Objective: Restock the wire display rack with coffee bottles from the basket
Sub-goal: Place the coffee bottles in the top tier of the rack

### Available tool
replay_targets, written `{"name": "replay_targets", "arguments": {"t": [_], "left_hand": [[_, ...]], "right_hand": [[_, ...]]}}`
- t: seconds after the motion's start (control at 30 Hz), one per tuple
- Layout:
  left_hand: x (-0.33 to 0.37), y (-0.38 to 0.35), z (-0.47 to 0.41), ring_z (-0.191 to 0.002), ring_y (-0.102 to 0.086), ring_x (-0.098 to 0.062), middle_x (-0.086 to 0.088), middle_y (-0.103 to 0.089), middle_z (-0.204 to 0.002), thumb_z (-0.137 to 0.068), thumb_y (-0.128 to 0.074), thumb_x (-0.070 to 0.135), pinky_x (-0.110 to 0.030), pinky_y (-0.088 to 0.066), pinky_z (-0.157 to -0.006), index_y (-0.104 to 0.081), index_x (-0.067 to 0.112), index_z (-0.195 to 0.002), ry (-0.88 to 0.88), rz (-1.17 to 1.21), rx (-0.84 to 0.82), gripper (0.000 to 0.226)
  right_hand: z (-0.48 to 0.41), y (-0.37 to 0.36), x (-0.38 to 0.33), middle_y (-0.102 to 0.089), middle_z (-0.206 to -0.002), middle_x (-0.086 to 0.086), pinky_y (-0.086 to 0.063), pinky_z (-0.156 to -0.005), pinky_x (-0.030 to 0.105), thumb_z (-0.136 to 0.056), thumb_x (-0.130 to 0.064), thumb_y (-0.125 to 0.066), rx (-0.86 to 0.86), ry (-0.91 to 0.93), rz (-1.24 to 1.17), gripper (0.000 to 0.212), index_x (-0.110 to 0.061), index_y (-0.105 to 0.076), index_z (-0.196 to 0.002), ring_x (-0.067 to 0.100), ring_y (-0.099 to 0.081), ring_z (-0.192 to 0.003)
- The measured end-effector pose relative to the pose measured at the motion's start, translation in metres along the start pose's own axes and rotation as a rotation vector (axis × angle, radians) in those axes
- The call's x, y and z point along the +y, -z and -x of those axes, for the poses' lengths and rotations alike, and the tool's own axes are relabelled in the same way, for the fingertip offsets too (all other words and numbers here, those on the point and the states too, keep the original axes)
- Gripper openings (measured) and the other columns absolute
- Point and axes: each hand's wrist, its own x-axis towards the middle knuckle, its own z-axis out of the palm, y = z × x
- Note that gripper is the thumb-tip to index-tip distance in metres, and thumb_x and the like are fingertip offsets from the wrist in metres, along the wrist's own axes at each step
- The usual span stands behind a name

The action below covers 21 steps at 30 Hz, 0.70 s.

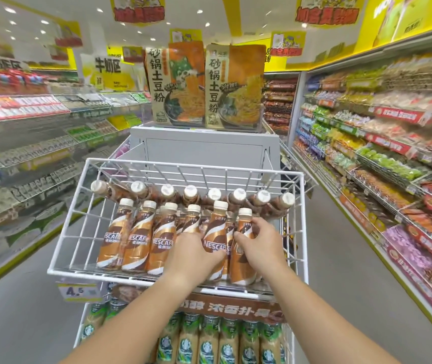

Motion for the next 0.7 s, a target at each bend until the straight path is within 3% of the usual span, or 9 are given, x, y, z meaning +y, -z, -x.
{"name": "replay_targets", "arguments": {"t": [0.03,0.1,0.17,0.23,0.27,0.37,0.53,0.7], "left_hand": [[0.000,-0.003,0.000,-0.059,-0.053,-0.001,0.014,-0.062,-0.064,-0.074,-0.079,0.056,-0.027,-0.052,-0.063,-0.070,0.026,-0.082,-0.013,-0.017,0.012,0.032],[-0.002,-0.011,-0.001,-0.079,-0.060,-0.009,0.001,-0.069,-0.092,-0.075,-0.076,0.060,-0.029,-0.050,-0.068,-0.073,0.010,-0.108,-0.018,-0.052,0.032,0.060],[-0.004,-0.015,-0.002,-0.108,-0.053,-0.018,-0.002,-0.058,-0.114,-0.076,-0.071,0.066,-0.034,-0.051,-0.085,-0.071,0.009,-0.117,-0.014,-0.133,0.059,0.071],[-0.007,-0.015,-0.003,-0.116,-0.040,-0.020,0.001,-0.046,-0.117,-0.077,-0.064,0.074,-0.038,-0.047,-0.097,-0.072,0.011,-0.117,-0.030,-0.207,0.068,0.075],[-0.009,-0.014,-0.003,-0.115,-0.037,-0.020,0.003,-0.042,-0.115,-0.078,-0.060,0.076,-0.038,-0.045,-0.099,-0.073,0.014,-0.116,-0.046,-0.235,0.061,0.074],[-0.015,-0.014,-0.001,-0.113,-0.036,-0.020,0.002,-0.040,-0.118,-0.086,-0.043,0.080,-0.037,-0.042,-0.099,-0.071,0.022,-0.119,-0.146,-0.371,0.078,0.072],[-0.022,-0.021,0.007,-0.134,-0.033,-0.029,-0.010,-0.032,-0.154,-0.096,-0.007,0.070,-0.044,-0.032,-0.107,-0.035,0.022,-0.156,-0.195,-0.588,0.071,0.082],[-0.024,-0.021,0.001,-0.139,-0.032,-0.032,-0.012,-0.025,-0.161,-0.101,-0.013,0.064,-0.047,-0.032,-0.107,-0.009,0.023,-0.162,-0.229,-0.694,0.037,0.073]], "right_hand": [[-0.001,0.000,0.001,-0.063,-0.129,0.003,-0.055,-0.095,0.045,-0.088,-0.030,-0.074,-0.008,0.006,0.010,0.056,-0.019,-0.054,-0.138,0.023,-0.062,-0.114],[-0.003,0.001,0.001,-0.062,-0.131,0.001,-0.053,-0.098,0.045,-0.089,-0.033,-0.072,-0.002,0.002,0.033,0.058,-0.018,-0.052,-0.142,0.022,-0.061,-0.115],[-0.004,0.001,0.003,-0.064,-0.119,-0.003,-0.058,-0.081,0.031,-0.094,-0.031,-0.066,0.002,-0.004,0.057,0.053,-0.020,-0.051,-0.144,0.016,-0.065,-0.097],[-0.004,0.001,0.004,-0.063,-0.095,-0.005,-0.048,-0.050,0.017,-0.098,-0.024,-0.059,-0.015,-0.003,0.049,0.044,-0.022,-0.053,-0.142,0.010,-0.059,-0.066],[-0.004,0.001,0.006,-0.061,-0.090,-0.005,-0.042,-0.044,0.015,-0.098,-0.020,-0.058,-0.022,-0.005,0.038,0.043,-0.023,-0.054,-0.141,0.010,-0.056,-0.060],[-0.007,0.003,0.008,-0.061,-0.092,-0.007,-0.044,-0.047,0.017,-0.098,-0.020,-0.058,-0.052,-0.019,0.029,0.043,-0.026,-0.053,-0.140,0.011,-0.060,-0.065],[-0.010,0.005,0.012,-0.062,-0.096,-0.009,-0.044,-0.057,0.016,-0.096,-0.021,-0.064,-0.063,-0.044,-0.014,0.043,-0.027,-0.057,-0.138,0.007,-0.063,-0.080],[-0.012,0.005,0.016,-0.061,-0.100,-0.012,-0.043,-0.051,0.006,-0.097,-0.018,-0.063,-0.074,-0.059,-0.073,0.042,-0.027,-0.058,-0.138,0.003,-0.062,-0.083]]}}
